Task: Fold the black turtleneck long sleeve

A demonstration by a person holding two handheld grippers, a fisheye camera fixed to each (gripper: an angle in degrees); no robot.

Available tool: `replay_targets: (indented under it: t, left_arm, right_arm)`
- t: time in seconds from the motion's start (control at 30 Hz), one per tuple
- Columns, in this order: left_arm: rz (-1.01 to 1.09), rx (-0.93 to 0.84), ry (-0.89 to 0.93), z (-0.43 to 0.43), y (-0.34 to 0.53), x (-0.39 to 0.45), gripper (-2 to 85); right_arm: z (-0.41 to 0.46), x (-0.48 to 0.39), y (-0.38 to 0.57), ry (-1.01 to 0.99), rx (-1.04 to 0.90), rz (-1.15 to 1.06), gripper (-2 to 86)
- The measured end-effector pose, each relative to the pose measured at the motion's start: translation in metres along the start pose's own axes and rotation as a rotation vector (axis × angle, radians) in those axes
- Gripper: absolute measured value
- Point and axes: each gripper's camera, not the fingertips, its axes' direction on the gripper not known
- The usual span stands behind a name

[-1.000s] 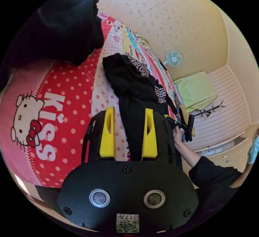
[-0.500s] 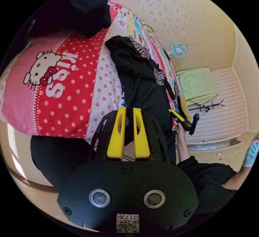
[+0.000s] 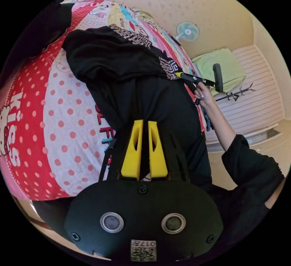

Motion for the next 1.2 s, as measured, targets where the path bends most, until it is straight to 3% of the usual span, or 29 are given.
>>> replay_targets:
  t: [0.07,0.17,0.3,0.37,0.5,0.6,0.73,1.0,1.07,1.2]
  left_arm:
    - [-0.030,0.059,0.065,-0.008,0.012,-0.011,3.5]
    - [-0.012,0.098,0.078,-0.016,0.022,-0.018,2.2]
    - [0.023,0.079,0.082,-0.025,0.021,-0.027,0.9]
    - [0.035,0.076,0.103,-0.030,0.022,-0.033,0.6]
    - [0.028,0.088,0.167,-0.043,0.026,-0.048,0.5]
    - [0.034,0.085,0.169,-0.051,0.027,-0.052,0.5]
    - [0.032,0.113,0.189,-0.062,0.033,-0.059,0.6]
    - [0.006,0.125,0.264,-0.084,0.036,-0.078,0.7]
    - [-0.001,0.128,0.285,-0.088,0.036,-0.082,0.7]
    - [-0.019,0.140,0.346,-0.097,0.038,-0.092,0.3]
  right_arm:
    - [0.003,0.015,-0.008,-0.047,-0.021,0.041,2.7]
    - [-0.038,0.038,0.010,-0.010,0.169,0.144,2.6]
    - [-0.031,0.082,0.018,-0.006,0.048,0.178,7.1]
    - [-0.059,0.105,0.042,-0.018,0.138,0.241,8.7]
    - [-0.121,0.175,0.121,0.193,0.286,0.553,9.9]
    - [-0.117,0.226,0.139,0.383,0.160,0.675,9.1]
    - [-0.091,0.280,0.122,0.212,-0.045,0.674,3.2]
    - [-0.285,0.209,0.105,0.574,0.292,0.497,1.5]
    - [-0.284,0.227,0.121,0.583,0.245,0.512,1.7]
    - [-0.235,0.302,0.186,0.636,0.072,0.751,4.5]
